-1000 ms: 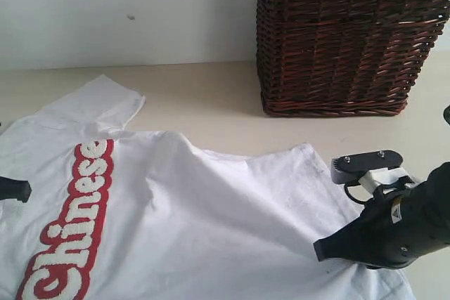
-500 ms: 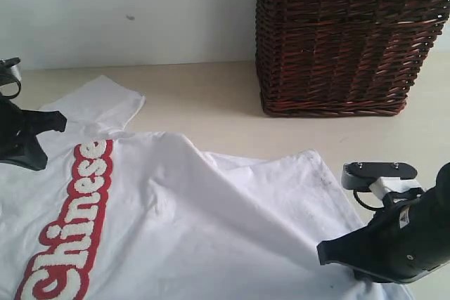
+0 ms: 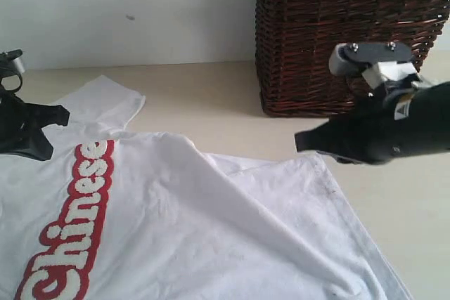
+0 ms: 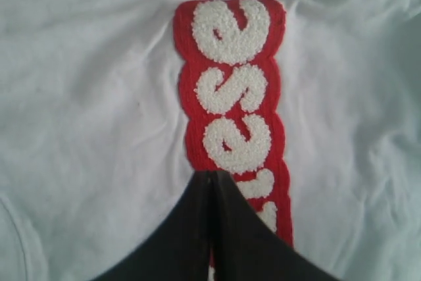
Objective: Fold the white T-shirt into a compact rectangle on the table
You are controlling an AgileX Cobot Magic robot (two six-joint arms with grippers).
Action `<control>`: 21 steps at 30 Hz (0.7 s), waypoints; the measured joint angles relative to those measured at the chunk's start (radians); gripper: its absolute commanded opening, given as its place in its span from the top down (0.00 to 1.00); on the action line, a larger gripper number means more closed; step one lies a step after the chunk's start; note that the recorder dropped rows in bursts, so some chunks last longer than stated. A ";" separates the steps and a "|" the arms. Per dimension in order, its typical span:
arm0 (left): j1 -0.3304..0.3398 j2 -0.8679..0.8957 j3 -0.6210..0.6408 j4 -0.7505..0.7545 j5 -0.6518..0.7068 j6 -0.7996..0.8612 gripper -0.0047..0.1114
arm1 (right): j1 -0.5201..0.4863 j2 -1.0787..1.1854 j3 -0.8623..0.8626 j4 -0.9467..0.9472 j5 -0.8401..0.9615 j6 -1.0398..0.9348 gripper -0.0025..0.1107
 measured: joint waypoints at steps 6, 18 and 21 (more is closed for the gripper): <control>0.000 0.000 0.000 -0.010 0.019 0.002 0.96 | -0.078 0.294 -0.226 -0.050 0.109 0.034 0.49; 0.000 0.000 0.000 -0.032 0.021 0.024 0.96 | -0.096 0.522 -0.389 -0.077 0.284 -0.036 0.98; 0.000 0.000 0.000 -0.032 0.021 0.024 0.96 | -0.096 0.472 -0.389 -0.077 0.316 -0.069 0.98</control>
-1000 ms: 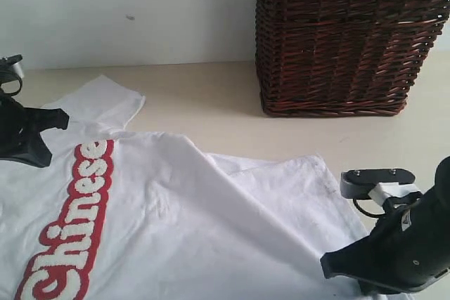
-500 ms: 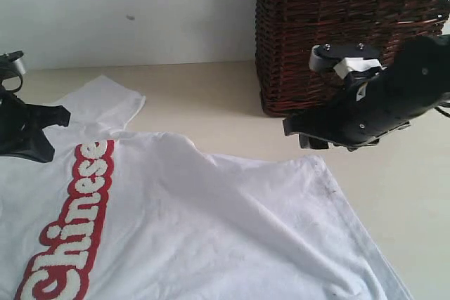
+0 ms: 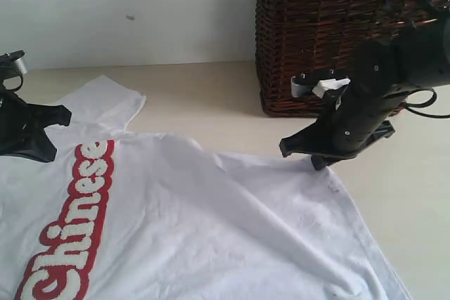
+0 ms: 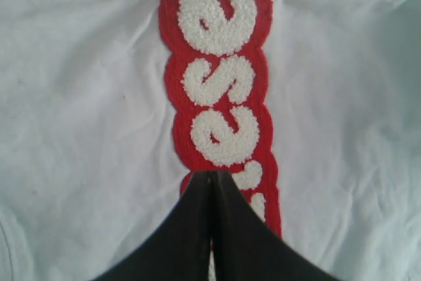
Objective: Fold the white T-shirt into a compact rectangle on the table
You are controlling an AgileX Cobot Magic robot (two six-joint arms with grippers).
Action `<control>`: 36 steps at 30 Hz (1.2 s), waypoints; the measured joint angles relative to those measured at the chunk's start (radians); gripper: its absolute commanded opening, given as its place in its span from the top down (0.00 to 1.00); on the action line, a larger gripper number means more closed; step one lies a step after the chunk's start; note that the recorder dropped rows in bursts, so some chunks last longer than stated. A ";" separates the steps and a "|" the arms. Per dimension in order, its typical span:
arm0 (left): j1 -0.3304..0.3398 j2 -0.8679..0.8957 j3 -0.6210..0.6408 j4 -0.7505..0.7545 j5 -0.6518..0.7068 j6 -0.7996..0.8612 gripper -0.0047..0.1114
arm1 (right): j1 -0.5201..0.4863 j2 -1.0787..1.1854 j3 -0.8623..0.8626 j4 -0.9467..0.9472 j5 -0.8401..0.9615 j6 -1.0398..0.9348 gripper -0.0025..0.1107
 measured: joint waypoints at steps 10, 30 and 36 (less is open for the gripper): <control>0.000 0.000 0.000 0.000 0.000 0.007 0.96 | 0.079 -0.199 0.137 0.302 0.039 -0.507 0.98; 0.000 0.000 0.000 0.000 0.004 0.011 0.96 | 0.278 -0.114 0.269 0.066 0.060 -0.449 0.70; 0.000 0.000 0.000 0.000 0.002 0.023 0.96 | 0.278 -0.123 0.269 0.056 0.042 -0.439 0.54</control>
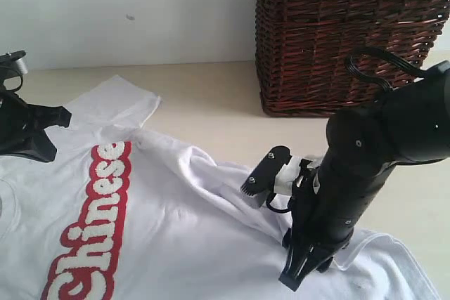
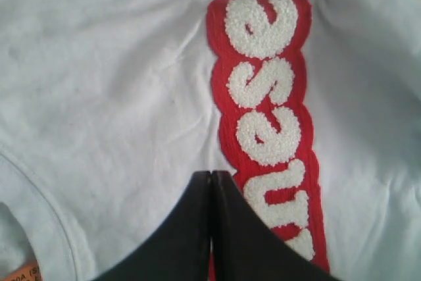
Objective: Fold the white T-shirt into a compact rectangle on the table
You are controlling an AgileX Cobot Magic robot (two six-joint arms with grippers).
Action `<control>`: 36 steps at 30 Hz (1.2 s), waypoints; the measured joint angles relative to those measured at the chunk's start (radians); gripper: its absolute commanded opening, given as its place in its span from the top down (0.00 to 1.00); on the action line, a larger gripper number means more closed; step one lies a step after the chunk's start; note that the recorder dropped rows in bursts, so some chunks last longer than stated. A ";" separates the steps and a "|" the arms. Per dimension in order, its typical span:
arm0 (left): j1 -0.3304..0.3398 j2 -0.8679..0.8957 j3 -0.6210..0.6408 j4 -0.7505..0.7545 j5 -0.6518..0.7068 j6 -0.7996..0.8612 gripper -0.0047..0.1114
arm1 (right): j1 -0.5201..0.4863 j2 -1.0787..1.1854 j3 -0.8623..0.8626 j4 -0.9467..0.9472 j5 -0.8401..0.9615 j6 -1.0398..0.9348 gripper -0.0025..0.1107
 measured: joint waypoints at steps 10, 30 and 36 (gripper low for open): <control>0.000 0.000 0.000 0.000 0.000 0.000 0.96 | 0.000 -0.174 0.001 -0.010 -0.028 0.008 0.54; 0.000 0.000 0.000 0.000 0.002 0.002 0.96 | 0.000 0.021 0.001 -0.409 -0.153 0.470 0.91; 0.000 0.000 0.000 0.000 -0.002 0.002 0.96 | 0.000 -0.002 0.001 -0.450 -0.148 0.476 0.98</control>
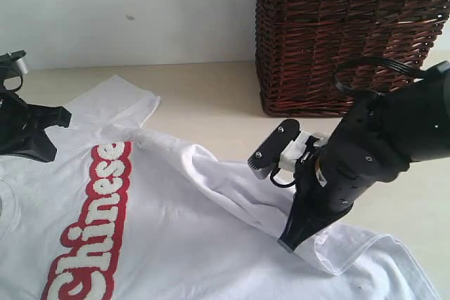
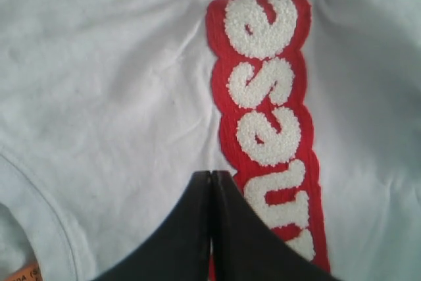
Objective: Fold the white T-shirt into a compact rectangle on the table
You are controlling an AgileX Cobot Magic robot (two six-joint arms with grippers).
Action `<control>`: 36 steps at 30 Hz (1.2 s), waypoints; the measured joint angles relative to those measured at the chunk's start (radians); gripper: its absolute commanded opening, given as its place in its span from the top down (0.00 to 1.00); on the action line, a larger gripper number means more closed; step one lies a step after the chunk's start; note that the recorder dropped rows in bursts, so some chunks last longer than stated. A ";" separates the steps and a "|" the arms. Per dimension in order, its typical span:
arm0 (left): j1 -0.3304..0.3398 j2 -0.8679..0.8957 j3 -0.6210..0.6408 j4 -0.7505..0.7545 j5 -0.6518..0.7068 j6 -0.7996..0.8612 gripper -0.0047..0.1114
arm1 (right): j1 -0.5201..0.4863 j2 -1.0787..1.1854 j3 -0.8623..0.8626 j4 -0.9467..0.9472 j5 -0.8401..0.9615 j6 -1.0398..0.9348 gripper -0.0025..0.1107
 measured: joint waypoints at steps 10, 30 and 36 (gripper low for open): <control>0.000 0.058 0.000 0.000 0.023 0.008 0.96 | 0.000 -0.177 -0.046 -0.264 0.068 0.160 0.98; 0.000 0.060 -0.021 -0.001 0.063 0.027 0.96 | 0.000 -0.086 -0.133 -0.742 0.292 0.722 0.63; 0.000 0.060 -0.021 -0.001 0.052 0.031 0.96 | 0.000 -0.083 -0.130 -0.045 0.276 0.229 0.89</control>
